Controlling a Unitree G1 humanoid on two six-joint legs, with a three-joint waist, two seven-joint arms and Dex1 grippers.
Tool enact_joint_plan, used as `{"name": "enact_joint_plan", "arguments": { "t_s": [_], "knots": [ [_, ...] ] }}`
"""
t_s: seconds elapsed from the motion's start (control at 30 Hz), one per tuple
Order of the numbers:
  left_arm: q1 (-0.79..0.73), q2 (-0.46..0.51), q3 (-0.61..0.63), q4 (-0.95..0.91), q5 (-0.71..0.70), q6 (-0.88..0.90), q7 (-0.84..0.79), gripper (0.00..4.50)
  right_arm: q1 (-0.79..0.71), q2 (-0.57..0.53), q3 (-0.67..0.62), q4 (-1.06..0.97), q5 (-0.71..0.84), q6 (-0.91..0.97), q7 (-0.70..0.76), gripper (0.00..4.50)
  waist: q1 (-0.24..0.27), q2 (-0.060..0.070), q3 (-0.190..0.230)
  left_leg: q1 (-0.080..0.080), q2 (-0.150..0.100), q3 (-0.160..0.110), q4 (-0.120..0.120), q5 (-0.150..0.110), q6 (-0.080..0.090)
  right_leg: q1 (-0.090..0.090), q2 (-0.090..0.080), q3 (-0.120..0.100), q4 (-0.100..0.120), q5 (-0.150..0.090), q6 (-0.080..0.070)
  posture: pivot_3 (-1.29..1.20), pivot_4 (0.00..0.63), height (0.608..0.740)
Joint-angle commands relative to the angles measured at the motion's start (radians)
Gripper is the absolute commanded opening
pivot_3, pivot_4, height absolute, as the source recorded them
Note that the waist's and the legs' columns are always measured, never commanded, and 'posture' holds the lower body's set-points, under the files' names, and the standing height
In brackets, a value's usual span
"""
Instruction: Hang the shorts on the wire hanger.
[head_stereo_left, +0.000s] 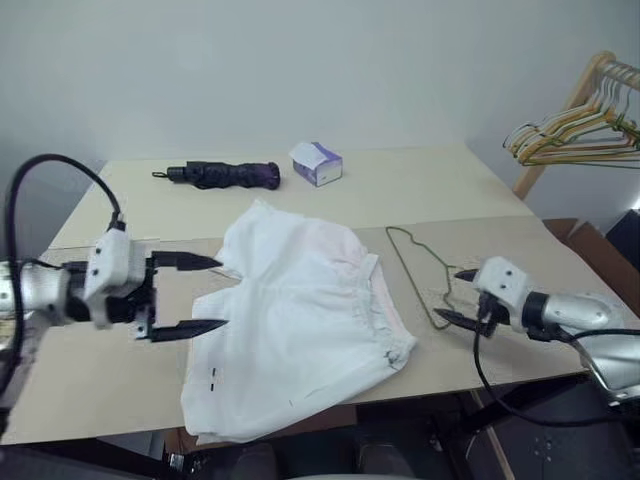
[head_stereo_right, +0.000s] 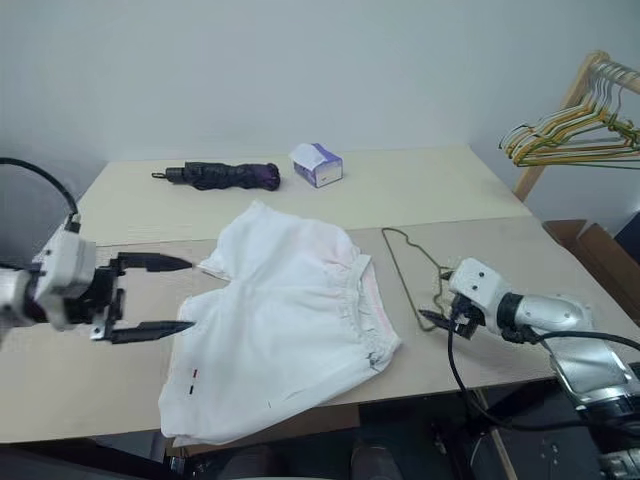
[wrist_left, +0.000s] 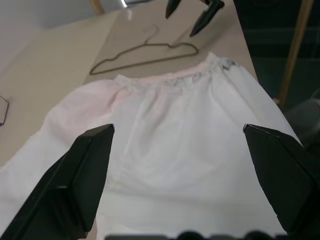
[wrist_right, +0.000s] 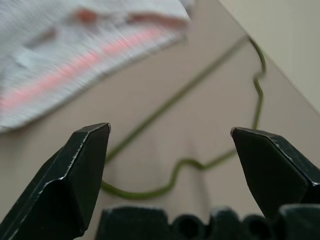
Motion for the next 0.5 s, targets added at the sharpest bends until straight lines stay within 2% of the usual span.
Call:
{"name": "enact_joint_plan", "arguments": {
  "t_s": [0.03,0.13,0.2,0.27,0.37,0.5],
  "knots": [
    [-0.07,-0.042,-0.026,-0.037,0.003,0.041,0.064,4.47,-0.115,0.054,0.041,0.048,-0.069,0.263,-0.075,4.5,-0.005,0.0,0.0,-0.001,0.0,0.0,0.0,0.0,0.0,-0.001,0.0,0.0,0.0,0.001,0.001,-0.05,0.0,0.74],
    [-0.094,-0.066,-0.042,-0.037,0.01,0.053,0.062,4.47,-0.196,0.1,0.078,0.121,-0.109,0.381,-0.09,4.5,-0.007,0.0,0.0,-0.002,0.0,0.0,0.0,0.0,0.0,-0.003,0.001,0.001,0.001,0.001,0.001,-0.05,0.0,0.74],
    [-0.106,-0.079,-0.052,-0.036,0.018,0.055,0.064,4.5,-0.249,0.125,0.102,0.188,-0.126,0.407,-0.069,4.13,-0.007,0.0,0.0,-0.002,0.0,0.0,0.0,0.0,0.0,-0.003,0.001,0.001,0.0,0.001,0.001,-0.05,0.0,0.74],
    [-0.112,-0.09,-0.056,-0.035,0.024,0.055,0.065,4.5,-0.292,0.144,0.117,0.239,-0.14,0.442,-0.06,3.59,-0.006,0.0,0.0,-0.003,-0.001,-0.001,0.0,0.0,0.0,-0.003,0.001,0.001,0.0,0.001,0.001,-0.04,0.0,0.74],
    [-0.116,-0.103,-0.056,-0.034,0.033,0.053,0.069,4.5,-0.325,0.15,0.124,0.271,-0.155,0.465,-0.043,2.55,-0.004,0.0,0.0,-0.003,-0.001,-0.001,0.001,0.0,0.0,-0.002,0.001,0.001,-0.001,0.001,0.001,-0.04,0.0,0.74],
    [-0.113,-0.115,-0.052,-0.037,0.042,0.048,0.077,4.5,-0.328,0.143,0.118,0.26,-0.165,0.481,-0.028,1.0,-0.001,0.0,0.0,-0.004,-0.003,-0.003,0.001,0.0,0.0,-0.002,0.0,0.0,-0.001,0.001,0.002,-0.03,0.0,0.74]
  ]
}}
